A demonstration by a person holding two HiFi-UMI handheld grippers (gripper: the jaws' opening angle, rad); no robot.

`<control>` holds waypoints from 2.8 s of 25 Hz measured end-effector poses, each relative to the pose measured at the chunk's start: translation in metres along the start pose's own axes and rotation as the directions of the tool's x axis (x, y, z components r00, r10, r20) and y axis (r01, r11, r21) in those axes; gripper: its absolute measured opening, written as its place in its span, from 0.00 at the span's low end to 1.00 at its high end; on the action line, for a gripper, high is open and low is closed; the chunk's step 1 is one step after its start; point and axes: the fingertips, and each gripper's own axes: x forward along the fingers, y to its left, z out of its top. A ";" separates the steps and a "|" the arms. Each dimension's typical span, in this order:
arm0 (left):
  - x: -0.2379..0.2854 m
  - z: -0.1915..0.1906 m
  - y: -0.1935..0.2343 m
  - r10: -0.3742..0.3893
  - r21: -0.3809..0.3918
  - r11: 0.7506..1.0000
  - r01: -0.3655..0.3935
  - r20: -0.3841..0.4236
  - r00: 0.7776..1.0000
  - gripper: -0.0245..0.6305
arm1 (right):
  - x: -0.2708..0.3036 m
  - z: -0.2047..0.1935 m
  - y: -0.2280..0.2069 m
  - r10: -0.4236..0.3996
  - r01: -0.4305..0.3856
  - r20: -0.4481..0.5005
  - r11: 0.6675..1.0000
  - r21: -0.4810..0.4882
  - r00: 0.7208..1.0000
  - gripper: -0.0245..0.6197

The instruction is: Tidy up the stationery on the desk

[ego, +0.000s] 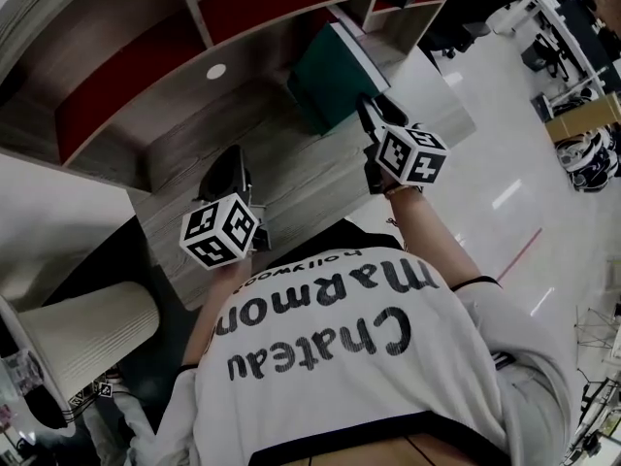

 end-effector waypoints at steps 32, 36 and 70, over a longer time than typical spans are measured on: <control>0.020 0.024 0.003 0.135 -0.002 0.991 -0.136 0.050 0.990 0.06 | 0.061 0.021 -0.012 -0.102 0.096 -0.029 0.980 -0.174 0.994 0.30; 0.015 0.024 0.005 0.154 -0.010 0.988 -0.153 0.059 0.986 0.06 | 0.063 0.020 -0.007 -0.106 0.098 -0.032 0.976 -0.193 0.994 0.30; 0.010 0.016 0.021 0.238 -0.085 0.968 -0.234 0.029 0.971 0.06 | 0.091 0.028 -0.001 -0.118 0.120 0.019 0.975 -0.189 0.993 0.30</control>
